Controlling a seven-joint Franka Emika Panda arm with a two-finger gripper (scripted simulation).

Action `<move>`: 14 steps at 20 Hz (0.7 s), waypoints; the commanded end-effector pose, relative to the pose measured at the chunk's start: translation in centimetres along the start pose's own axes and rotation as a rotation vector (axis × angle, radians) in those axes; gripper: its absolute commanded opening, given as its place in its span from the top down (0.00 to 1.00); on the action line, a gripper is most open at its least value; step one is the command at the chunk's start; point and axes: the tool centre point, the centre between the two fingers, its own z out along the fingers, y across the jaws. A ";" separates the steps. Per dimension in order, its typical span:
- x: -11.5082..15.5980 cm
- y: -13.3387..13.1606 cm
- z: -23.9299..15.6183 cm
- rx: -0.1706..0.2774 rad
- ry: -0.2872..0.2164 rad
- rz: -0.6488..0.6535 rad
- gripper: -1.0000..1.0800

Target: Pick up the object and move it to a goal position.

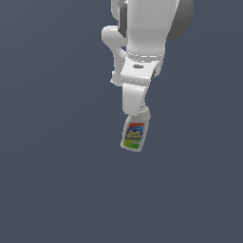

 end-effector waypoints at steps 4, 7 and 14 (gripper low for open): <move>3.6 -2.5 -8.0 -0.101 0.030 0.020 1.00; 5.6 -4.4 -12.2 -0.153 0.045 0.032 1.00; 9.8 -8.8 -20.8 -0.261 0.074 0.059 1.00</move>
